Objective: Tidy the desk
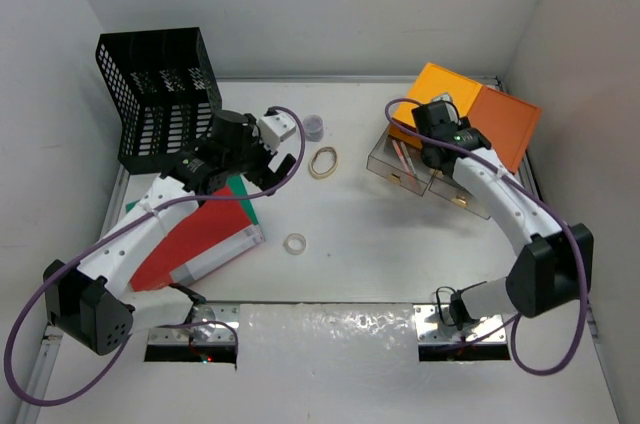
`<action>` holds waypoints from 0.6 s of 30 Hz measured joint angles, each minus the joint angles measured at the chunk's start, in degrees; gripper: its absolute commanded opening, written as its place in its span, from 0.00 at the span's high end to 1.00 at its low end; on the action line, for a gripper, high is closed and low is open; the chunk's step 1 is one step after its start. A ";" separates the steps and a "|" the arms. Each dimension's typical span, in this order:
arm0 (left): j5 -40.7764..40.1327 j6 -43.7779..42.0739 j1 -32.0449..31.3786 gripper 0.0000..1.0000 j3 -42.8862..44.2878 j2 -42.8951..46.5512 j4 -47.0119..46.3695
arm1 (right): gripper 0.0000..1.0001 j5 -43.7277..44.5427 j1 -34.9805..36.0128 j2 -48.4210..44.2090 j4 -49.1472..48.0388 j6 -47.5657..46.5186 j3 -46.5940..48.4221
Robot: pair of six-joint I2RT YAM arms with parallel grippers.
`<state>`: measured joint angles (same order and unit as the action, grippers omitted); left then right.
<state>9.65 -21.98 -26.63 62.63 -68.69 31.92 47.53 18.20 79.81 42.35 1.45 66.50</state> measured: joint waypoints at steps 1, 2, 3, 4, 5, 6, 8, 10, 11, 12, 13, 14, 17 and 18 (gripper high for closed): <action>0.00 0.00 0.00 0.00 -0.13 0.00 0.00 | 1.00 0.22 -0.11 1.33 0.70 0.00 0.33; 0.00 0.00 0.00 0.00 -0.26 0.00 0.00 | 1.00 0.33 -0.31 2.82 1.38 0.00 0.68; 0.00 0.00 0.02 0.00 -0.31 0.00 -0.04 | 1.00 0.33 -0.46 3.76 1.79 0.04 0.83; 0.00 -0.02 0.00 0.00 -0.39 0.00 -0.04 | 1.00 0.37 -0.68 4.92 2.67 0.04 1.25; 0.00 0.00 0.02 0.00 -0.39 0.00 -0.02 | 1.00 0.39 -0.85 5.86 3.26 0.04 1.64; 0.00 -0.02 0.00 0.00 -0.44 0.00 -0.04 | 1.00 0.39 -0.94 6.80 3.76 0.04 2.10; 0.00 -0.02 0.00 0.00 -0.46 0.00 -0.04 | 1.00 0.39 -1.29 8.79 4.85 0.07 3.23; -0.02 -0.02 0.00 0.00 -0.50 0.00 -0.04 | 1.00 0.31 -1.60 10.38 5.92 0.09 4.07; -0.02 -0.02 0.02 0.00 -0.50 0.00 -0.04 | 1.00 0.24 -1.79 11.15 6.45 0.11 4.37; -0.02 -0.02 0.00 0.00 -0.50 0.00 -0.04 | 1.00 0.15 -2.01 11.87 6.75 0.11 4.59; -0.04 -0.02 0.00 0.00 -0.50 0.00 -0.04 | 1.00 0.11 -2.32 12.61 7.28 0.11 4.83; -0.04 -0.02 0.00 0.00 -0.50 0.00 -0.09 | 0.99 0.04 -2.69 13.49 7.82 0.11 5.20; -0.09 -0.02 0.02 0.00 -0.50 0.00 -0.31 | 0.83 0.04 -3.52 16.28 8.81 0.13 6.38; -0.17 -0.02 0.00 0.00 -0.50 0.00 -0.39 | 0.71 0.24 -3.61 17.07 9.22 0.04 6.88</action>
<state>9.47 -22.00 -26.63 62.13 -68.69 31.53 47.77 14.59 96.88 51.57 1.50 73.38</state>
